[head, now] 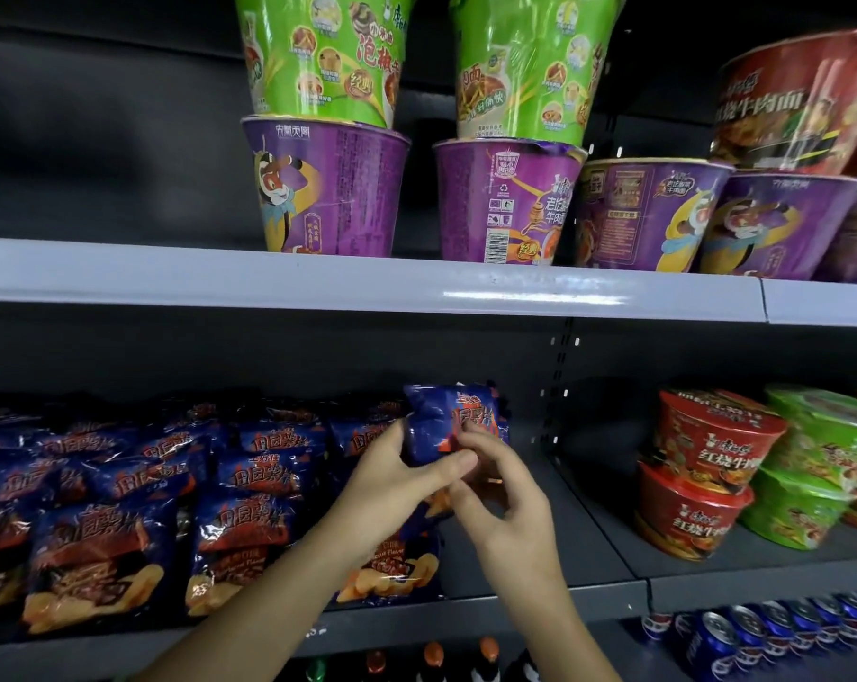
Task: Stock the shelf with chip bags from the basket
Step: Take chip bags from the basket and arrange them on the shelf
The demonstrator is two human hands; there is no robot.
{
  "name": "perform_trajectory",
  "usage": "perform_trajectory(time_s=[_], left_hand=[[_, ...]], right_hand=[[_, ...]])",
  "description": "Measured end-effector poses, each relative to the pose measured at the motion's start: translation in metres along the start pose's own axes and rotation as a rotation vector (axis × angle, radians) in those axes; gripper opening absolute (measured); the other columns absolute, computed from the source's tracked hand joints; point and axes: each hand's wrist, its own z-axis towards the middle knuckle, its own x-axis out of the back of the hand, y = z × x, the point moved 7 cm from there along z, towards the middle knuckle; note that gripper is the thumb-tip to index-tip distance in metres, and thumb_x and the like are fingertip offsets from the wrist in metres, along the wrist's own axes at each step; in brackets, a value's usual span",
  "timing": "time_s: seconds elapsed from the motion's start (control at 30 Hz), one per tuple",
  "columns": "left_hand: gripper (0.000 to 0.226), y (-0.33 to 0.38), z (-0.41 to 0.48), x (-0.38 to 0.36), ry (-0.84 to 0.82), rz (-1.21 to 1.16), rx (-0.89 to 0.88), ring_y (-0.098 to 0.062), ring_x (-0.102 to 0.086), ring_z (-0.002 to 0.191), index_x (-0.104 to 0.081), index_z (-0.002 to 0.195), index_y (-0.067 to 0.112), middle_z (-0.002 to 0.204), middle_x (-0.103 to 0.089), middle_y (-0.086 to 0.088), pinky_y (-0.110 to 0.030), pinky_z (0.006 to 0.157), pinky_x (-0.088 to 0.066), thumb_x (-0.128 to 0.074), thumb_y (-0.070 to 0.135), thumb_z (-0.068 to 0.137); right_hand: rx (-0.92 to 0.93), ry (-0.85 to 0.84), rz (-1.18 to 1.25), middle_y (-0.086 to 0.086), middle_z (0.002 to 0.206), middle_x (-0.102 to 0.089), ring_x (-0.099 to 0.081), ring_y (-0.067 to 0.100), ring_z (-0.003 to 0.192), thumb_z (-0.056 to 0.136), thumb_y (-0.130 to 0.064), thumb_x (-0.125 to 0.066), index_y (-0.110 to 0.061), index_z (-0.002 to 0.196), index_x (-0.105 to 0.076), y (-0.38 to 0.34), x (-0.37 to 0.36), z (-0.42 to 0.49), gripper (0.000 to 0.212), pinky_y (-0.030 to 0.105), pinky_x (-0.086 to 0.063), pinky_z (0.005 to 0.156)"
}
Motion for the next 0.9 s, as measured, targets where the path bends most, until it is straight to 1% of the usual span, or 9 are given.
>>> perform_trajectory(time_s=[0.1, 0.2, 0.3, 0.4, 0.5, 0.63, 0.73, 0.8, 0.9], left_hand=[[0.034, -0.007, 0.001, 0.008, 0.033, -0.064, 0.015, -0.019, -0.070, 0.106, -0.067, 0.119, 0.016, 0.111, -0.075, -0.002, -0.048, 0.102, -0.050, -0.075, 0.019, 0.086], [0.031, -0.010, -0.001, 0.012, 0.027, -0.092, 0.035, -0.019, -0.070, 0.106, -0.067, 0.118, 0.016, 0.111, -0.075, -0.001, -0.045, 0.103, -0.049, -0.072, 0.022, 0.087], [0.034, -0.013, -0.002, 0.007, -0.009, -0.108, 0.050, -0.016, -0.070, 0.106, -0.066, 0.118, 0.018, 0.111, -0.075, 0.000, -0.035, 0.097, -0.051, -0.071, 0.022, 0.085], [0.035, -0.017, -0.003, -0.001, -0.026, -0.105, 0.070, -0.007, -0.071, 0.100, -0.061, 0.118, 0.027, 0.111, -0.075, 0.005, -0.020, 0.081, -0.053, -0.073, 0.022, 0.086], [0.031, -0.034, -0.002, -0.010, -0.029, -0.010, 0.116, 0.015, -0.065, 0.091, -0.054, 0.105, 0.038, 0.098, -0.071, 0.026, -0.010, 0.076, -0.046, -0.075, 0.024, 0.086], [0.058, -0.051, 0.004, -0.022, 0.009, 0.270, 0.119, -0.004, -0.061, 0.113, -0.058, 0.123, 0.033, 0.116, -0.067, 0.019, -0.029, 0.099, -0.048, -0.076, 0.058, 0.074], [0.041, -0.050, 0.009, -0.028, 0.076, 0.469, 0.076, 0.002, -0.058, 0.097, -0.057, 0.111, 0.029, 0.102, -0.060, 0.023, -0.025, 0.088, -0.047, -0.075, 0.050, 0.080], [0.045, -0.048, 0.012, -0.030, 0.100, 0.564, 0.065, 0.001, -0.058, 0.091, -0.051, 0.116, 0.029, 0.096, -0.058, 0.025, -0.027, 0.086, -0.048, -0.074, 0.047, 0.082], [0.067, -0.052, 0.021, -0.032, 0.121, 0.679, 0.078, -0.016, -0.066, 0.102, -0.044, 0.132, 0.025, 0.118, -0.066, 0.007, -0.040, 0.089, -0.055, -0.072, 0.055, 0.080]], right_hand=[[-0.016, 0.087, 0.111, -0.008, 0.102, -0.075, -0.068, 0.003, 0.086, 0.093, 0.006, -0.064, -0.019, 0.113, -0.071, -0.002, 0.013, 0.001, 0.033, 0.016, -0.052, 0.076], [-0.071, 0.241, 0.078, -0.006, 0.105, -0.071, -0.065, 0.001, 0.090, 0.093, -0.001, -0.067, -0.028, 0.109, -0.070, 0.008, 0.035, 0.006, 0.032, 0.013, -0.051, 0.075], [-0.204, 0.203, 0.073, -0.014, 0.119, -0.065, -0.062, -0.011, 0.101, 0.091, -0.014, -0.073, -0.037, 0.118, -0.063, 0.025, 0.041, 0.011, 0.037, 0.010, -0.050, 0.078], [-0.371, 0.138, 0.260, 0.001, 0.111, -0.074, -0.073, 0.003, 0.093, 0.092, -0.011, -0.070, -0.021, 0.121, -0.066, 0.041, 0.040, 0.008, 0.031, 0.016, -0.056, 0.069], [-0.391, 0.152, 0.232, 0.005, 0.097, -0.079, -0.075, 0.015, 0.088, 0.094, -0.003, -0.065, -0.013, 0.111, -0.072, 0.047, 0.050, 0.001, 0.021, 0.019, -0.056, 0.066], [-0.408, 0.216, 0.174, 0.002, 0.091, -0.079, -0.075, 0.014, 0.082, 0.094, 0.001, -0.063, -0.011, 0.104, -0.073, 0.063, 0.067, -0.004, 0.018, 0.018, -0.055, 0.063], [-0.413, 0.247, 0.145, 0.000, 0.089, -0.079, -0.074, 0.011, 0.080, 0.094, 0.002, -0.063, -0.012, 0.104, -0.072, 0.075, 0.076, -0.003, 0.019, 0.016, -0.054, 0.063], [-0.415, 0.250, 0.118, -0.002, 0.089, -0.079, -0.074, 0.011, 0.082, 0.095, 0.000, -0.064, -0.014, 0.105, -0.071, 0.082, 0.079, 0.001, 0.019, 0.017, -0.055, 0.064], [-0.433, 0.258, 0.099, -0.005, 0.090, -0.078, -0.074, 0.011, 0.085, 0.095, -0.003, -0.065, -0.017, 0.105, -0.070, 0.096, 0.082, 0.008, 0.018, 0.019, -0.055, 0.068]])
